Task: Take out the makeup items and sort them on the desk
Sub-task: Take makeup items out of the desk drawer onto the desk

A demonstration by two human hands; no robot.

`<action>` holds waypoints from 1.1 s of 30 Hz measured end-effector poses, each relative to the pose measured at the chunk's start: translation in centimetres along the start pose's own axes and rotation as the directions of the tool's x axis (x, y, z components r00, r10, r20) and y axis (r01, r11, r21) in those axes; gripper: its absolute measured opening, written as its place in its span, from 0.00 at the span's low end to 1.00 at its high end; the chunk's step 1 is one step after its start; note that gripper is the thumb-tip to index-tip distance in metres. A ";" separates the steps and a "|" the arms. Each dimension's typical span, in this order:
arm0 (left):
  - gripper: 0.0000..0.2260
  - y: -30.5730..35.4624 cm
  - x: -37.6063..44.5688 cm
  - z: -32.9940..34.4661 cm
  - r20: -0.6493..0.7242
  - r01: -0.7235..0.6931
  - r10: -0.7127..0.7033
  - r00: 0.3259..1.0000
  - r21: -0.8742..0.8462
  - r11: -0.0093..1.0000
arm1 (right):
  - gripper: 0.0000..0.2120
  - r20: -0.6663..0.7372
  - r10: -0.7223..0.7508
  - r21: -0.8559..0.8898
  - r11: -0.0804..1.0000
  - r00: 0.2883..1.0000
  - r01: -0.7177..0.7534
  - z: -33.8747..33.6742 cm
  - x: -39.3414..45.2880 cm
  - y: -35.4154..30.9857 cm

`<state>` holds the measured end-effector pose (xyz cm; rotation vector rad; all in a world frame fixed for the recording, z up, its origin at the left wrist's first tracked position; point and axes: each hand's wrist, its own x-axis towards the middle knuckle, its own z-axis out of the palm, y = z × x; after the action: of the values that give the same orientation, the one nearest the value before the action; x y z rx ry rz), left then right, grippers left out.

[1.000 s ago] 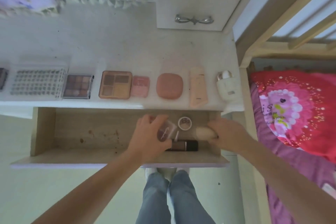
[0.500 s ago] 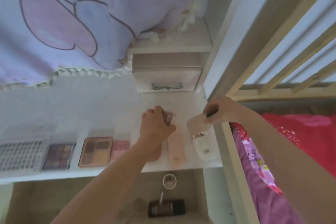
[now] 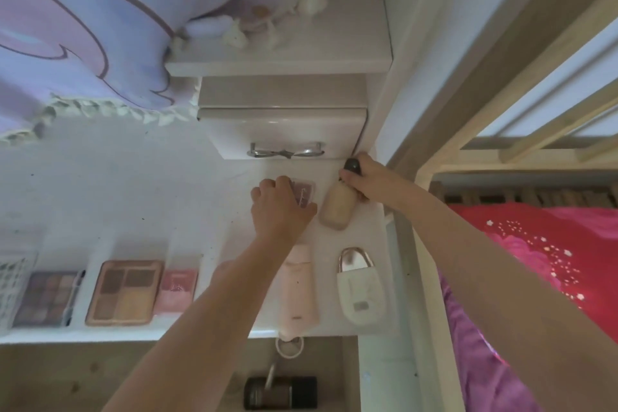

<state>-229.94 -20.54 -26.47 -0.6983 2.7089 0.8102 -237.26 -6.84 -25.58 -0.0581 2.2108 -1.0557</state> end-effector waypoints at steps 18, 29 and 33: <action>0.18 -4.7 -0.9 0.4 -0.176 -0.311 0.327 0.928 0.117 0.943 | 0.19 -0.487 -0.128 -0.191 0.981 0.864 0.038 4.1 -1.1 0.7; 0.16 -22.0 -15.8 4.0 0.451 -0.329 0.178 0.875 0.281 0.902 | 0.13 0.180 -0.086 -0.567 0.805 0.980 0.175 20.8 -16.3 9.2; 0.23 -21.7 -15.3 6.2 0.505 -0.115 0.038 0.862 0.122 0.986 | 0.20 0.175 0.227 -0.637 0.768 0.958 -0.066 24.2 -14.1 12.4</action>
<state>-205.32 -27.22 -36.20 -0.2900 2.2958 0.6817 -209.11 -10.40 -37.16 -0.2870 2.1972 -0.1674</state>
